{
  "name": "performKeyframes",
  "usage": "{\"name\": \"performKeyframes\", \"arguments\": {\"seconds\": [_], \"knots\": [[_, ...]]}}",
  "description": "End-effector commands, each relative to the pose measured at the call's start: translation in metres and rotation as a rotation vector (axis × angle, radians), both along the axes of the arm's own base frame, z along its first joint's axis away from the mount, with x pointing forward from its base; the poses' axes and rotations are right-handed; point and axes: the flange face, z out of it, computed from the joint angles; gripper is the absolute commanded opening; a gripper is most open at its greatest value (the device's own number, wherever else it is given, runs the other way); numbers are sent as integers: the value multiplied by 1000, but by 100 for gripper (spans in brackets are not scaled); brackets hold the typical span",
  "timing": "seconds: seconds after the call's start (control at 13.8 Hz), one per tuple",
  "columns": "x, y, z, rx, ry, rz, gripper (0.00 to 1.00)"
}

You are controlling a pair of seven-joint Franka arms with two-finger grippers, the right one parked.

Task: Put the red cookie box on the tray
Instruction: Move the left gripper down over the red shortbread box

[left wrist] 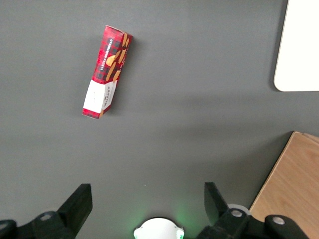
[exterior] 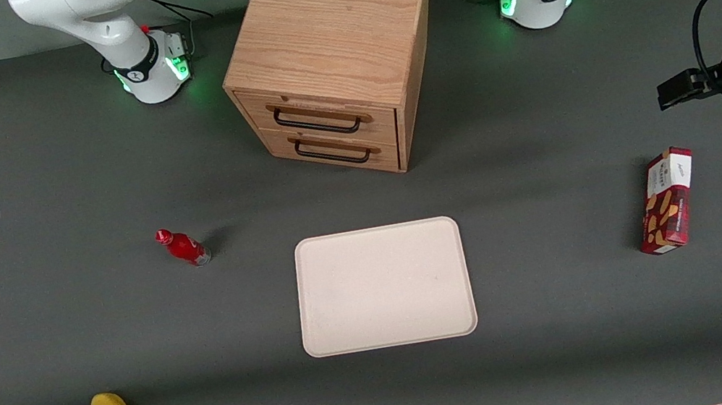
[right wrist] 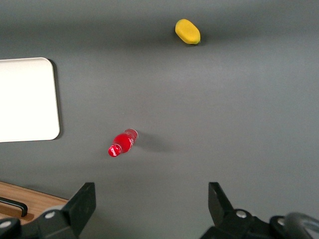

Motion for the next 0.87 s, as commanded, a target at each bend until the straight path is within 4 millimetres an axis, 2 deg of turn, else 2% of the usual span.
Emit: {"name": "performKeyframes", "arguments": {"seconds": [0.0, 0.22, 0.29, 0.43, 0.51, 0.58, 0.65, 0.8], "knots": [[-10, 22, 13, -1, 13, -39, 100], [-9, 22, 12, -3, 10, -44, 100], [-8, 28, 12, -6, 5, -34, 100], [-3, 55, 2, -7, -5, -59, 100], [4, 70, -22, -17, 4, -136, 100], [9, 95, -43, -19, -7, -174, 100], [15, 111, -73, -27, -2, -229, 100], [25, 130, -138, -42, 10, -324, 100]]}}
